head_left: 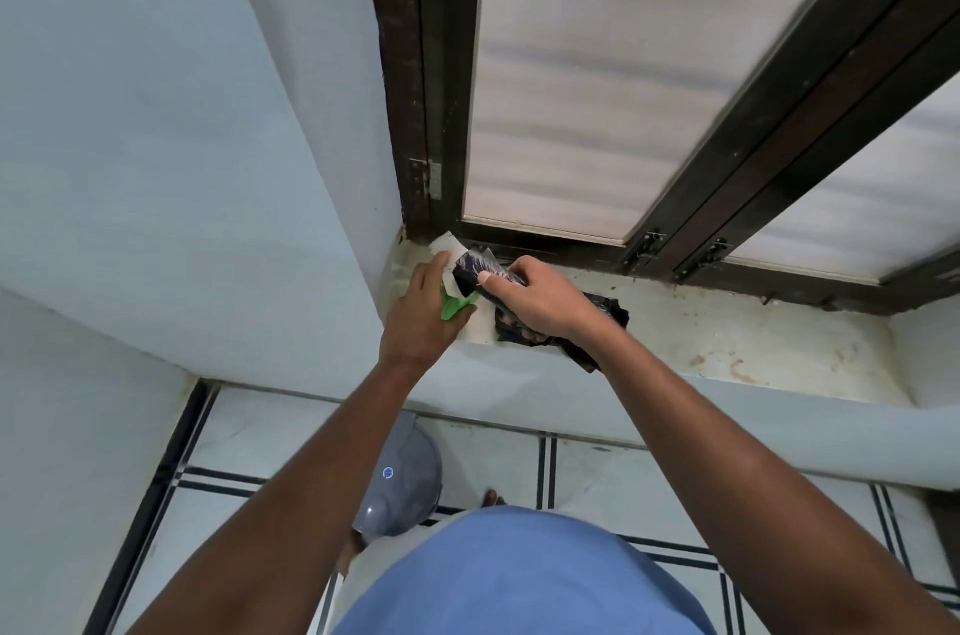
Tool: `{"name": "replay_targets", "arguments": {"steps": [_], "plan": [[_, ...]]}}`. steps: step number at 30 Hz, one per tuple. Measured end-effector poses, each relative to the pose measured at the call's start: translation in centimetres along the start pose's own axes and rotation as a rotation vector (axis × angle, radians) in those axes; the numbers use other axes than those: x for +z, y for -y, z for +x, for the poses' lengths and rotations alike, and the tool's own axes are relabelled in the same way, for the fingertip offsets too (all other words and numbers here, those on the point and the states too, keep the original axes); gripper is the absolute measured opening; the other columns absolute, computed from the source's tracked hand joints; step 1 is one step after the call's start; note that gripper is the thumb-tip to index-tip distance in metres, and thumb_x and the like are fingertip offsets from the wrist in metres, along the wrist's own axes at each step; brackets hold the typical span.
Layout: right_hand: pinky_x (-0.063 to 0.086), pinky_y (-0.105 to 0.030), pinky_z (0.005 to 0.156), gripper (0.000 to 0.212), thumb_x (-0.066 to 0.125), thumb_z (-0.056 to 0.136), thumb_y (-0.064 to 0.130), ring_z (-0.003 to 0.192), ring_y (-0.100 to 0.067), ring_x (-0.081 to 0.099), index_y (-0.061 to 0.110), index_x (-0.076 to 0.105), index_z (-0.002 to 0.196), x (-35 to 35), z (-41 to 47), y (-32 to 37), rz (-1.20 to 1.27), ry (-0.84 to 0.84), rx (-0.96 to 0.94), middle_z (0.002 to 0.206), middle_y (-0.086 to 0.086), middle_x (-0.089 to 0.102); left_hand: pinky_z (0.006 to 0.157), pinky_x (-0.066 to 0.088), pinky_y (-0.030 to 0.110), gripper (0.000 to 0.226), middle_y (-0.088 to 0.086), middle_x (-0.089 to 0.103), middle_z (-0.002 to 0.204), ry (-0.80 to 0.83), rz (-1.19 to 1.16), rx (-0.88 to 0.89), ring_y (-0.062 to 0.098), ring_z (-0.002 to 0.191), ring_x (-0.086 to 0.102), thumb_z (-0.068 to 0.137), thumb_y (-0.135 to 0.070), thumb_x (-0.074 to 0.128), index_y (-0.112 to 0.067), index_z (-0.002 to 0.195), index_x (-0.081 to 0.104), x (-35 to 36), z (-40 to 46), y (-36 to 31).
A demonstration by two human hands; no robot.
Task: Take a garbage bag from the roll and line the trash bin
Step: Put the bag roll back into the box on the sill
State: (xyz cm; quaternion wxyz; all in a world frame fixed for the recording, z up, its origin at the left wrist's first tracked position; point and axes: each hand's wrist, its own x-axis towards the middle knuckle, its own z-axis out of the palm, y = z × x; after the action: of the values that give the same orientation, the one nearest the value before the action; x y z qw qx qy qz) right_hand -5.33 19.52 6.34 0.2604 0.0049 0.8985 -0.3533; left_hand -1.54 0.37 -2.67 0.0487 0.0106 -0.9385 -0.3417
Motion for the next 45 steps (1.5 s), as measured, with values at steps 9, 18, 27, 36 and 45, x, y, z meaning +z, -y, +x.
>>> {"name": "replay_targets", "arguments": {"steps": [9,18,27,36,45], "plan": [[0.050,-0.041,0.077,0.051,0.059,0.101,0.064,0.097,-0.030,0.064,0.022,0.059,0.130,-2.0,0.1,4.0,-0.635,-0.053,-0.130,0.105,-0.002,0.067,0.081,0.058,0.041,0.065,0.011,0.063,0.135,-0.007,-0.025,-0.052,0.033,0.107,0.070,0.089,-0.037,0.090,-0.008,0.140,0.061,0.3,-0.2,0.0],[0.038,-0.034,0.065,0.041,0.064,0.101,0.042,0.090,-0.033,0.055,0.027,0.059,0.139,-2.5,-0.4,7.9,-1.026,-0.107,-0.279,0.099,-0.002,0.061,0.081,0.053,0.036,0.061,0.007,0.062,0.135,-0.016,-0.069,-0.068,0.031,0.104,0.069,0.089,-0.031,0.089,-0.010,0.139,0.062,0.3,-0.2,-0.4],[0.025,-0.030,0.054,0.037,0.068,0.101,0.026,0.080,-0.028,0.057,0.026,0.064,0.139,-2.2,-1.4,9.4,-1.186,-0.130,-0.449,0.077,0.001,0.051,0.088,0.056,0.040,0.061,0.008,0.062,0.135,-0.015,-0.070,-0.096,0.033,0.109,0.069,0.089,-0.033,0.090,-0.011,0.138,0.061,0.2,-0.5,0.1],[0.046,-0.035,0.067,0.024,0.065,0.110,0.015,0.081,-0.027,0.059,0.020,0.070,0.133,0.6,-2.3,9.9,-1.318,-0.174,-0.460,0.076,0.000,0.053,0.079,0.056,0.038,0.058,0.003,0.064,0.128,-0.024,-0.087,-0.106,0.029,0.101,0.070,0.088,-0.039,0.089,-0.016,0.133,0.061,0.3,-0.5,-0.1],[0.030,-0.030,0.058,0.027,0.067,0.100,0.035,0.080,-0.027,0.056,0.029,0.067,0.127,-0.9,-1.4,9.1,-1.081,-0.127,-0.480,0.078,0.006,0.055,0.086,0.056,0.038,0.063,0.008,0.064,0.133,-0.038,-0.066,-0.111,0.032,0.107,0.071,0.087,-0.040,0.091,-0.010,0.134,0.062,0.3,-0.8,0.6]]}}
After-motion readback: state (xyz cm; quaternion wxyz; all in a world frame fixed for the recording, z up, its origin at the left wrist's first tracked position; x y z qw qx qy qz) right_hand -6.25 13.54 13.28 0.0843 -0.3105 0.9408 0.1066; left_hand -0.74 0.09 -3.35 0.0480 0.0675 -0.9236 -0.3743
